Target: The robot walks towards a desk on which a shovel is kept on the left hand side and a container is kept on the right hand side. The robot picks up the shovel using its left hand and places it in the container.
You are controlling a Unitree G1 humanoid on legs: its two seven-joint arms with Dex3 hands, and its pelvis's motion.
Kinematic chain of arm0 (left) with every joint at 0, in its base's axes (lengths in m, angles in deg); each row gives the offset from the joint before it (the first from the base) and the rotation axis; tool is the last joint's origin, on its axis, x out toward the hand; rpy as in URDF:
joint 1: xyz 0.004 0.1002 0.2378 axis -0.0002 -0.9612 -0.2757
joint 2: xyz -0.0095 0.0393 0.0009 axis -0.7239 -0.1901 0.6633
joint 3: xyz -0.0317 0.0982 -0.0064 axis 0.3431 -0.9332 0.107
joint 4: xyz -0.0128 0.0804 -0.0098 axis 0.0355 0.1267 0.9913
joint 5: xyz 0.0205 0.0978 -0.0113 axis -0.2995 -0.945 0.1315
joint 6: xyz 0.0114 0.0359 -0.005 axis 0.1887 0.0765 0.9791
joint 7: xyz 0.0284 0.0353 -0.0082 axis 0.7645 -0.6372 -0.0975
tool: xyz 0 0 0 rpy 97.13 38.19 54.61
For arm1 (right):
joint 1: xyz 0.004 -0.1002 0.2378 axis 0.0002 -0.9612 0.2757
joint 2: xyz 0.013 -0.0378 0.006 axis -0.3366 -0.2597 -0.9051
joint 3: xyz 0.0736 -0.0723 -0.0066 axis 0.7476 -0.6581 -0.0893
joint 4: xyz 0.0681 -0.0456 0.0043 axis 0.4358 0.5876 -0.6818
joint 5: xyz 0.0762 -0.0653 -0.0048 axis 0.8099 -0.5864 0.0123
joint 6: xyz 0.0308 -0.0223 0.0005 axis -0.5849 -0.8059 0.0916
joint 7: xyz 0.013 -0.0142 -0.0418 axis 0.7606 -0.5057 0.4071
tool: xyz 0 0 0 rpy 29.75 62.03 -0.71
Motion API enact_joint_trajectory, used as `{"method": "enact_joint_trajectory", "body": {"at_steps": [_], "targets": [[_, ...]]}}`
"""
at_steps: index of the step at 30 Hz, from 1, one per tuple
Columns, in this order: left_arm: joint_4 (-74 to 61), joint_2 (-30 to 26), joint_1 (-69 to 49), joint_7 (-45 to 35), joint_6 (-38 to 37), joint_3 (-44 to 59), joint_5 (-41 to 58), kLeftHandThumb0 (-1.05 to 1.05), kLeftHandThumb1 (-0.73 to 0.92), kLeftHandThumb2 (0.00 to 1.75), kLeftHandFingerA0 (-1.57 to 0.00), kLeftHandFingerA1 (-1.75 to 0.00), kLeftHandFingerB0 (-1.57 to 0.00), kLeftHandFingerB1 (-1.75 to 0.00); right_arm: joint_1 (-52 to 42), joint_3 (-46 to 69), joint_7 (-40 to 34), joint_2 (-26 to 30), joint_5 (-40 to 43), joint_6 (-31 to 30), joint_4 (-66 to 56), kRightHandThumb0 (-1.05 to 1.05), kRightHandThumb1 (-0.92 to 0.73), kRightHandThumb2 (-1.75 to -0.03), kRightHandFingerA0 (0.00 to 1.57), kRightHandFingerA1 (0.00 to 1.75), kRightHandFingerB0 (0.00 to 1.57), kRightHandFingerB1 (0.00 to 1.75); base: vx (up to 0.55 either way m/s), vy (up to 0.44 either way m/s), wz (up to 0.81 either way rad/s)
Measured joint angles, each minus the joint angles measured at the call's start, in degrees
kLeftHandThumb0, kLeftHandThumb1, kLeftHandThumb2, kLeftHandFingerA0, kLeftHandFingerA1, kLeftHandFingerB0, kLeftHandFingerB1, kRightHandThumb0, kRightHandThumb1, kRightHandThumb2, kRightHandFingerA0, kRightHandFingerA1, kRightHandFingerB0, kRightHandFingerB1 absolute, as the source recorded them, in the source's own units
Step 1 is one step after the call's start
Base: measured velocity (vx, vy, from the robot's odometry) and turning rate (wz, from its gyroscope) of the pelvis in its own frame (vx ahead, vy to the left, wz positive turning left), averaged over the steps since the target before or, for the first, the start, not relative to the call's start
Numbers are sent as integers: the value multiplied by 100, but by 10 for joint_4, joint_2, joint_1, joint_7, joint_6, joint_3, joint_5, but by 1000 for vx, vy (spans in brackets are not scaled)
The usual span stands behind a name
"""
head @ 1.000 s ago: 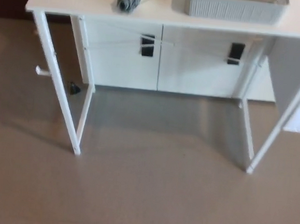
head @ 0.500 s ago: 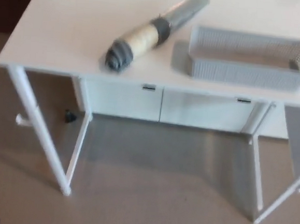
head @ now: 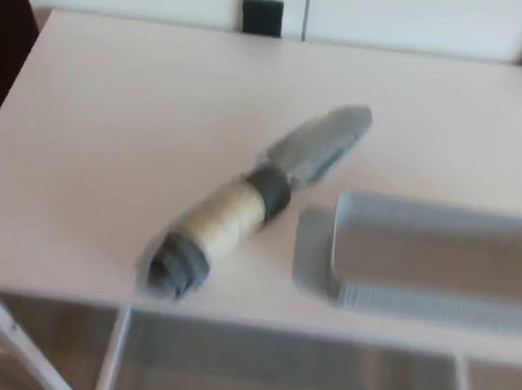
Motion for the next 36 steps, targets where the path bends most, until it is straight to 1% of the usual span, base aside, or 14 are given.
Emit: {"method": "enact_joint_trajectory", "body": {"at_steps": [4, 6, 11, 12, 15, 17, 18, 19, 24, 25, 28, 30, 31, 36], "targets": [[-2, 1, 0, 1, 0, -1, 0, -17, 57, 56, -60, -47, -42, -37, 10, 0, -4, 5, 0, 3, 4, -34, -48, -66, 60, 51, 39, 43, 351, -180, 36], [-1, 0, -5, 1, 0, -1, 0, -16, 58, 57, -56, -47, -41, -36, 11, 0, -4, 5, 0, 6, 8, -37, -48, -69, 60, 53, 39, 45, 316, -158, -6], [9, 0, -2, 1, 0, -2, 0, -16, 56, 56, -57, -46, -43, -37, 1, -6, -7, 4, -1, 6, -10, -35, -47, -67, 61, 52, 39, 44, 163, 34, -28], [9, 0, -1, 1, 0, -2, 0, -22, 50, 62, -54, -50, -42, -41, 2, -5, -7, 4, -1, 7, -7, -35, -48, -67, 61, 52, 38, 44, 242, 169, -38], [13, -1, -1, -2, 0, -7, -3, -16, 57, 57, -57, -47, -43, -37, 7, -7, -7, 1, -1, 10, 3, -35, -47, -66, 62, 52, 38, 44, 176, 161, 5], [13, 0, -1, -5, 0, -9, -5, -17, 56, 56, -57, -46, -43, -37, 9, -9, -7, -2, -1, 10, 8, -35, -48, -67, 61, 51, 37, 43, -61, 119, 14], [14, 1, -1, -5, 0, -9, -5, -23, 50, 62, -53, -50, -40, -41, 7, -9, -7, 0, -1, 10, 6, -35, -48, -67, 61, 51, 37, 43, -144, 154, 83], [13, 0, 0, -5, 0, -8, -5, -17, 56, 56, -56, -46, -42, -36, 6, -10, -8, 0, -1, 8, 5, -35, -48, -67, 60, 51, 37, 43, -130, 122, 135], [10, -4, -4, -4, -7, -4, -5, -15, 57, 57, -56, -46, -43, -37, 7, -11, -10, 4, -2, 7, -4, -35, -48, -67, 60, 51, 37, 43, -179, 146, 5], [11, -4, -4, -4, -7, -4, -5, -22, 52, 62, -53, -49, -42, -41, 6, -11, -10, 5, -2, 7, -3, -34, -48, -67, 60, 52, 37, 43, -163, 193, -13], [13, -4, -5, -4, -8, -4, -5, -22, 51, 62, -52, -49, -41, -41, 4, -11, -11, 5, -2, 7, -3, -33, -48, -66, 59, 51, 37, 43, -180, 273, -28], [15, -6, -6, -4, -8, -5, -5, -22, 51, 62, -52, -50, -42, -42, 2, -14, -10, 0, -2, 7, 2, -34, -48, -66, 60, 51, 37, 43, -6, -200, 1], [14, -10, -6, -4, -9, -4, -5, -16, 57, 56, -55, -47, -43, -37, 2, -15, -10, -1, -2, 7, 3, -34, -49, -67, 60, 51, 37, 43, -214, 146, -9], [12, -13, -13, -5, -11, -5, -5, -15, 57, 56, -56, -47, -44, -37, 4, -16, -9, -1, -1, 7, 5, -35, -49, -67, 55, 50, 37, 43, -115, 139, -5]]}}
